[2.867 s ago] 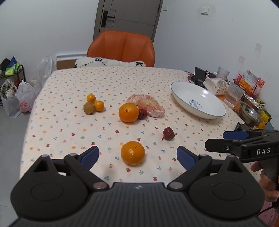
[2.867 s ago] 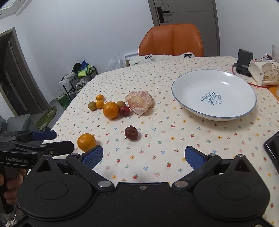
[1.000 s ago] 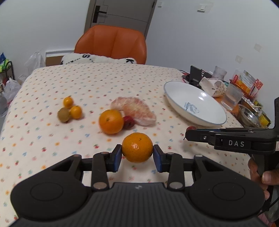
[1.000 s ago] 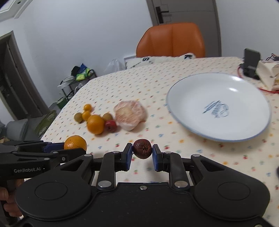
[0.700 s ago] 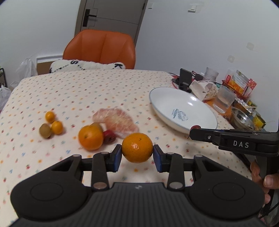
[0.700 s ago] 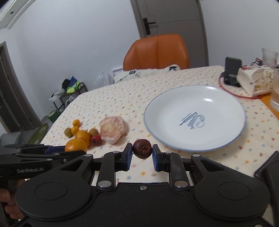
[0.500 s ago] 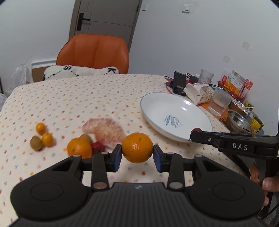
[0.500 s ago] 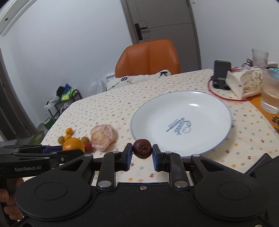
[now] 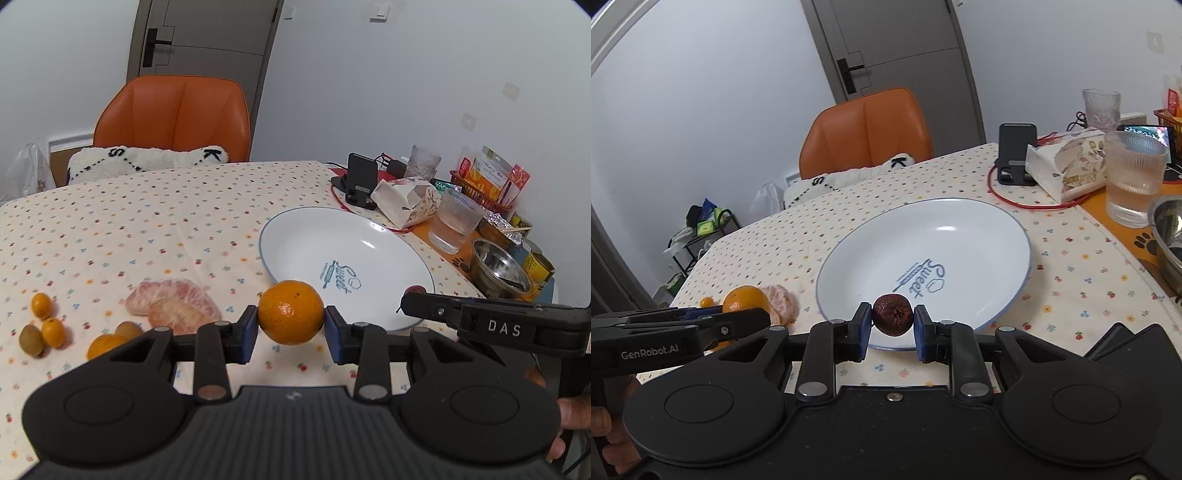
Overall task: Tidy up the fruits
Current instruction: 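Carry the orange and red date over the white plate with both tools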
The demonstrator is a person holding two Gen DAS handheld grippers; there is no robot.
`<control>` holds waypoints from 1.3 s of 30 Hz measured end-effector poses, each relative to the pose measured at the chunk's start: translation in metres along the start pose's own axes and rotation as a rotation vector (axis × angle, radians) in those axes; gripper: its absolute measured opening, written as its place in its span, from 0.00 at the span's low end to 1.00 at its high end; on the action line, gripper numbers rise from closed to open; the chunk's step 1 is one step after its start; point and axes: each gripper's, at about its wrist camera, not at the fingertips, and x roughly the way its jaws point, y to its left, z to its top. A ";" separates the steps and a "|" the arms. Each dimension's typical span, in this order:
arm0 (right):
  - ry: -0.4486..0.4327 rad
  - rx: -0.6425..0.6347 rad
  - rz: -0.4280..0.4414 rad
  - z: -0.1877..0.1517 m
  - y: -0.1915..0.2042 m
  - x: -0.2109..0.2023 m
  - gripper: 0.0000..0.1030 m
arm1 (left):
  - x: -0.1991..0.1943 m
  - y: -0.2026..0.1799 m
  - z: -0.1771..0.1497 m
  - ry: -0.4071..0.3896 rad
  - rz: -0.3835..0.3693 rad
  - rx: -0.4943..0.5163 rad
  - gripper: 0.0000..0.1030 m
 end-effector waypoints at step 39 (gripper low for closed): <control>0.026 0.047 -0.061 0.008 -0.029 0.026 0.28 | 0.089 -0.035 0.027 0.083 0.034 0.100 0.40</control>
